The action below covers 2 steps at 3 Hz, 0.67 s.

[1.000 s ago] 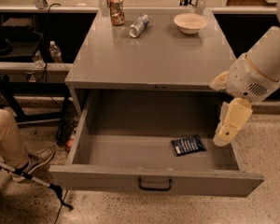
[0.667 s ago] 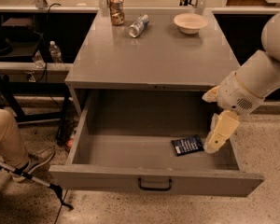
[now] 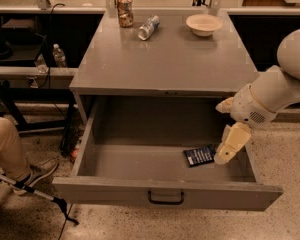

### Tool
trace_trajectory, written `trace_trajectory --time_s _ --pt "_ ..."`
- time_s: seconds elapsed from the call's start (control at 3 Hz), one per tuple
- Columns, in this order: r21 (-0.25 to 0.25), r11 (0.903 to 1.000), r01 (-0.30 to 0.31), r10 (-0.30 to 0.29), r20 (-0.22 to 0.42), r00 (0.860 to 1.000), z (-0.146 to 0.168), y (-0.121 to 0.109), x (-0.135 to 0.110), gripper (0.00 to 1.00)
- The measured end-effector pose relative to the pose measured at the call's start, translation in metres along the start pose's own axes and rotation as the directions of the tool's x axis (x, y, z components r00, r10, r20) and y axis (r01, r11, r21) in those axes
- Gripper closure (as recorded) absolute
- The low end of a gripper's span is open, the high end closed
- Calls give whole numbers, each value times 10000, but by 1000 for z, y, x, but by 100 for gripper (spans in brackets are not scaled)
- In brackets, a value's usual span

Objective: Pick rxbar blueberry from top drawer and place on counter

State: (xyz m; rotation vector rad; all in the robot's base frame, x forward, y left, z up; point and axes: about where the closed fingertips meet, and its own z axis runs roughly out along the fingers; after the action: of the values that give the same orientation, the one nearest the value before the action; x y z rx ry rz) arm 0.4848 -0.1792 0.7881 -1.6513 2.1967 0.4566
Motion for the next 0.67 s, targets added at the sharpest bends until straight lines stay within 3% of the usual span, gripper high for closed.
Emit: trace_trajectory --time_s 0.67 --pt "537 9978 391 -419 513 9978 30 -42 23 0"
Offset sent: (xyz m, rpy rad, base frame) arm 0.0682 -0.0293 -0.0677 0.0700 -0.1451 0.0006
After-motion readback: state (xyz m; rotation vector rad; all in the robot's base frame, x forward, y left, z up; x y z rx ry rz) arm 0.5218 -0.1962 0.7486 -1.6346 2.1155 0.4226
